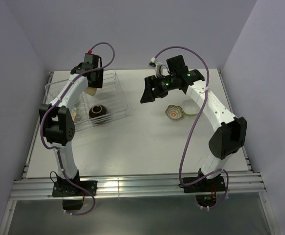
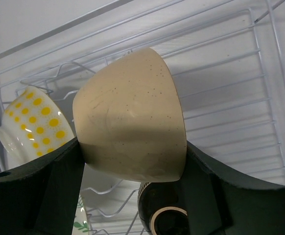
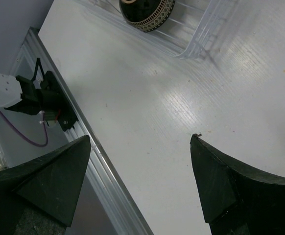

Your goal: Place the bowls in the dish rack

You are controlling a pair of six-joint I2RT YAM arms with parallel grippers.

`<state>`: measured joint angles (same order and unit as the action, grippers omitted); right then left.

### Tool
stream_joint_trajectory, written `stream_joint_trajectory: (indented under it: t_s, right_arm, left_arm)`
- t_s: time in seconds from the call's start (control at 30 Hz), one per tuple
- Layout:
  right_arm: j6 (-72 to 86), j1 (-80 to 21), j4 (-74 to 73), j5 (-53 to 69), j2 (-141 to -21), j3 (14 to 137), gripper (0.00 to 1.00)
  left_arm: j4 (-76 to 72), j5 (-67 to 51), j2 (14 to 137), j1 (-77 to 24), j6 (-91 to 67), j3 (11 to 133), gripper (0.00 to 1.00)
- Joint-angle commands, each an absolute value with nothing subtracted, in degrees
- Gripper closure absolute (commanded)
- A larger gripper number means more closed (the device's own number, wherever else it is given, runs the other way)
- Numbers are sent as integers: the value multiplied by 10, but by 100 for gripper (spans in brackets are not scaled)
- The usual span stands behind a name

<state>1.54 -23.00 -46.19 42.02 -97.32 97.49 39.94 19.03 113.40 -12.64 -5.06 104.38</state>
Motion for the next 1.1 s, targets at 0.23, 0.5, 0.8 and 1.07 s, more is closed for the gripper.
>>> stream_joint_trajectory:
  t_s: [0.23,0.5,0.8,1.07]
  right_arm:
    - [6,-223,-461,419,-961,965,11]
    - [-10,-221,-469,424,-969,976,11]
    - [-17,-215,-478,425,-969,976,11]
    - [-20,-208,-483,424,-971,978,11]
  left_arm:
    - [367,295,1157,-149,30,1086,100]
    - [352,307,1175,-149,47,1085,100]
    - [341,324,1208,-149,55,1091,100]
    - [341,338,1236,-149,61,1102,96]
